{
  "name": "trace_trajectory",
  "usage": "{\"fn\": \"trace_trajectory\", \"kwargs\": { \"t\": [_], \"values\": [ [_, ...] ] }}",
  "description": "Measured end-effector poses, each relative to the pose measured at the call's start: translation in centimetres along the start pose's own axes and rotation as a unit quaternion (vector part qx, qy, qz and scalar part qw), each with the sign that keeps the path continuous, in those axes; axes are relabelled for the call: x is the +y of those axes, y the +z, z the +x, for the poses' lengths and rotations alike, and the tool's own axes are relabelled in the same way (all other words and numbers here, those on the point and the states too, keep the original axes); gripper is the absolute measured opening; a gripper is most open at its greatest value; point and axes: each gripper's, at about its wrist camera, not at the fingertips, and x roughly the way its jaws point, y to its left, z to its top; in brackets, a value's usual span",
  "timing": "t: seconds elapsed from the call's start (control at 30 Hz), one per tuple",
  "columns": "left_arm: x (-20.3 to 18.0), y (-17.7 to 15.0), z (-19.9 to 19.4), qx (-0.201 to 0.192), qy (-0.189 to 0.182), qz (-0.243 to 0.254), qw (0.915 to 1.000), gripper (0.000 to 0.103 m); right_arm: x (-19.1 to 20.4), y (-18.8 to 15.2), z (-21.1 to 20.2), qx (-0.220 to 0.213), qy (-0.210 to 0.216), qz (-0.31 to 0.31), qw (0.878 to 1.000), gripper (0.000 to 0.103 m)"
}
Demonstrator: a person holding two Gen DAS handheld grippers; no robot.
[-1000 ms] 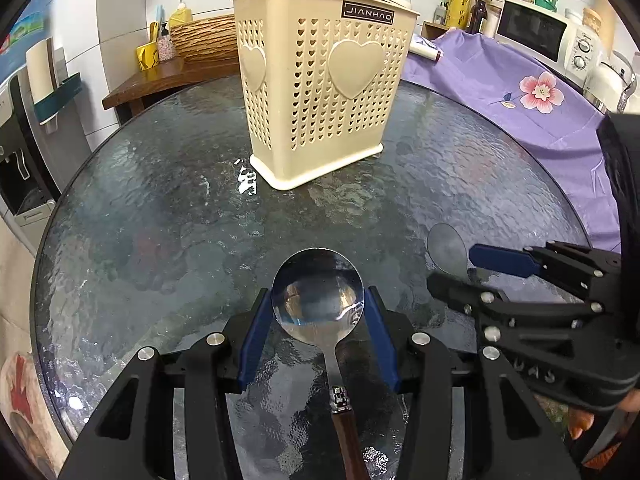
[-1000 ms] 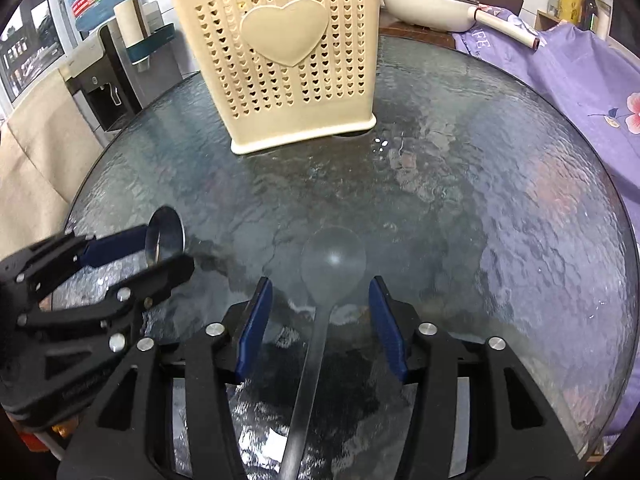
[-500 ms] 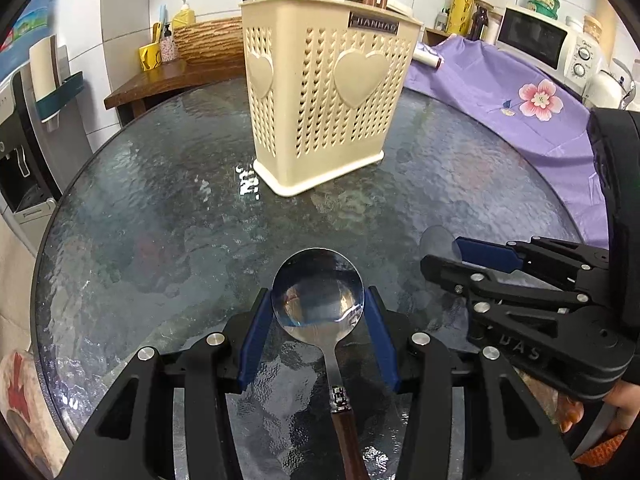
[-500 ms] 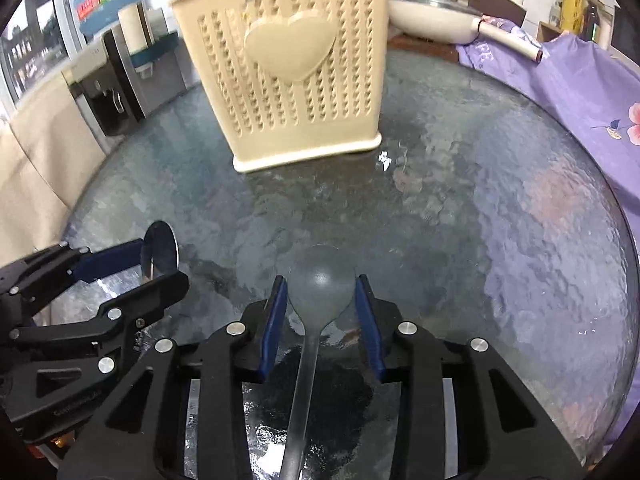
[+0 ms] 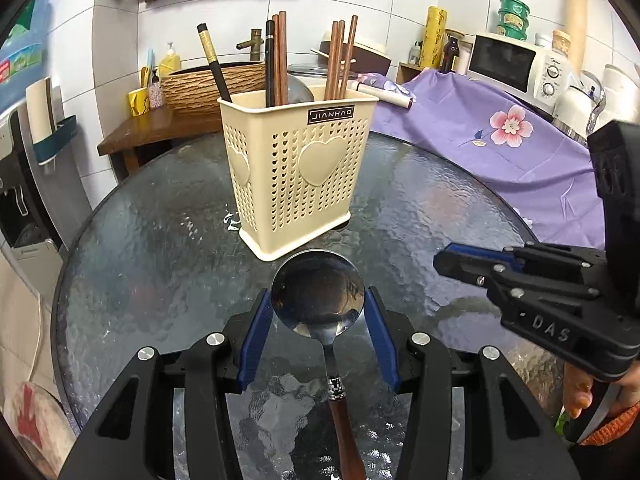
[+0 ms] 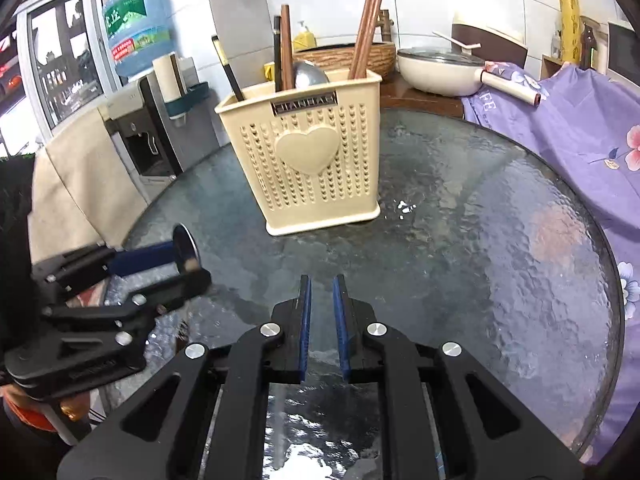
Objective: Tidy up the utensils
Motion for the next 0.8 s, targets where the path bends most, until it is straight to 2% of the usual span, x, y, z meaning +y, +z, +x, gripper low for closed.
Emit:
{"fn": "trace_trajectory", "kwargs": {
  "t": [0.07, 0.17, 0.2, 0.33, 0.47, 0.57, 0.8],
  "values": [
    [0.2, -0.1, 0.2, 0.003, 0.005, -0.003, 1.0, 0.046, -0.1, -0.3, 0.7, 0.009, -0.003, 0.004, 1.0, 0.014],
    [1.2, -0.4, 0.2, 0.005, 0.013, -0.015, 0.9998, 0.046, 0.1, -0.9, 1.8, 0.018, -0.002, 0.004, 1.0, 0.031],
    [1.5, -0.5, 0.1, 0.006, 0.016, -0.018, 0.9997, 0.046, 0.2, -1.1, 2.3, 0.024, -0.001, 0.001, 1.0, 0.034],
    [3.0, -0.8, 0.0, 0.01, 0.03, -0.035, 0.9989, 0.046, 1.5, -1.7, 4.4, 0.051, 0.025, -0.011, 0.998, 0.034],
    [3.8, -1.0, 0.0, 0.012, 0.031, -0.047, 0.9984, 0.046, 3.4, -2.1, 6.2, 0.074, 0.033, -0.042, 0.996, 0.035],
    [4.2, -1.1, 0.1, 0.012, 0.034, -0.05, 0.9981, 0.046, 5.0, -2.3, 7.7, 0.095, 0.028, -0.068, 0.993, 0.035],
    [5.2, -1.4, 0.0, 0.014, 0.035, -0.057, 0.9976, 0.046, 6.7, -2.0, 9.5, 0.11, 0.005, -0.088, 0.99, 0.035]
  ]
}}
